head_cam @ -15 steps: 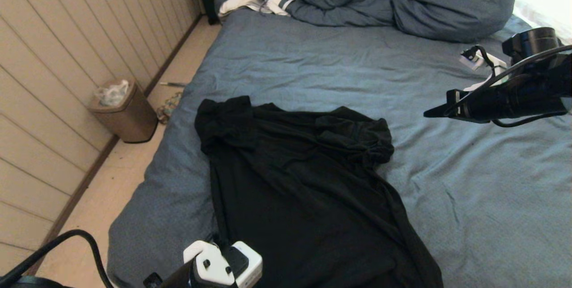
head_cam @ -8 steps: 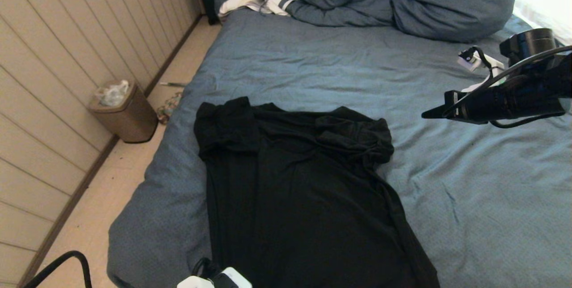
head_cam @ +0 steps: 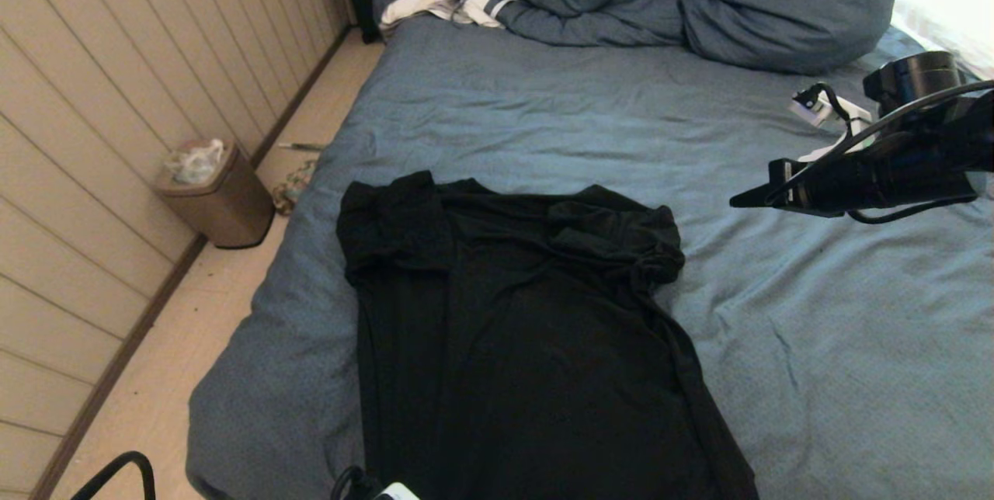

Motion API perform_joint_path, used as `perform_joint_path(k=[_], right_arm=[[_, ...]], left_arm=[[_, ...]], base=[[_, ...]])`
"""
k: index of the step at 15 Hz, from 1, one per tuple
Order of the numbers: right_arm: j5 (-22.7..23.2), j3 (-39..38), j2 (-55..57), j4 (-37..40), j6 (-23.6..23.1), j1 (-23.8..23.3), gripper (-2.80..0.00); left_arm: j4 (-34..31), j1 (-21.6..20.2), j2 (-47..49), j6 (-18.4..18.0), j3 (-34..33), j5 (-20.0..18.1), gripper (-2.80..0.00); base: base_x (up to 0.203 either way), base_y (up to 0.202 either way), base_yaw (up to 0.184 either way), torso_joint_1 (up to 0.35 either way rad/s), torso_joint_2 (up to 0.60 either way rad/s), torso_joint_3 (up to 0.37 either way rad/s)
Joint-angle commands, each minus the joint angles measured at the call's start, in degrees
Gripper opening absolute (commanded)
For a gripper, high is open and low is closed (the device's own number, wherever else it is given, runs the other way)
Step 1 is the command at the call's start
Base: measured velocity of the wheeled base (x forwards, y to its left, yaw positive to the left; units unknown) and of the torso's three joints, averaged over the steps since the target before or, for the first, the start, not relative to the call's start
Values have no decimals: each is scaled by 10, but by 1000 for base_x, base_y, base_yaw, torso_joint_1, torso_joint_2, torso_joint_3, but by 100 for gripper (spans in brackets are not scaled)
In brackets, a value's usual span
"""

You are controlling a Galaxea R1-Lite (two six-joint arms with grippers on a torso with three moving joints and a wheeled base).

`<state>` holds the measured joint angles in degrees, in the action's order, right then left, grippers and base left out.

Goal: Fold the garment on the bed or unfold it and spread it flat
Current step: Unford the black T-shirt

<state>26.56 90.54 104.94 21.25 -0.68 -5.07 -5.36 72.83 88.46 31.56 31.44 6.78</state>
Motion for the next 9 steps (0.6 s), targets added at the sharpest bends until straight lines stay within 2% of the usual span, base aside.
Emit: perform_joint_path(k=[1, 7, 9], right_arm=[[2, 1, 1, 1, 0, 0, -280], [2, 3, 4, 1, 0, -1, -280], [2, 2, 4, 1, -1, -1, -280]], left_arm=[[2, 0, 17, 3, 0, 2, 0], [10, 0, -39, 6, 12, 5, 0], [8, -12, -55, 3, 24, 20, 0]], base=[[0, 0, 0, 0, 0, 0], [0, 0, 0, 0, 0, 0], [0, 0, 0, 0, 0, 0]])
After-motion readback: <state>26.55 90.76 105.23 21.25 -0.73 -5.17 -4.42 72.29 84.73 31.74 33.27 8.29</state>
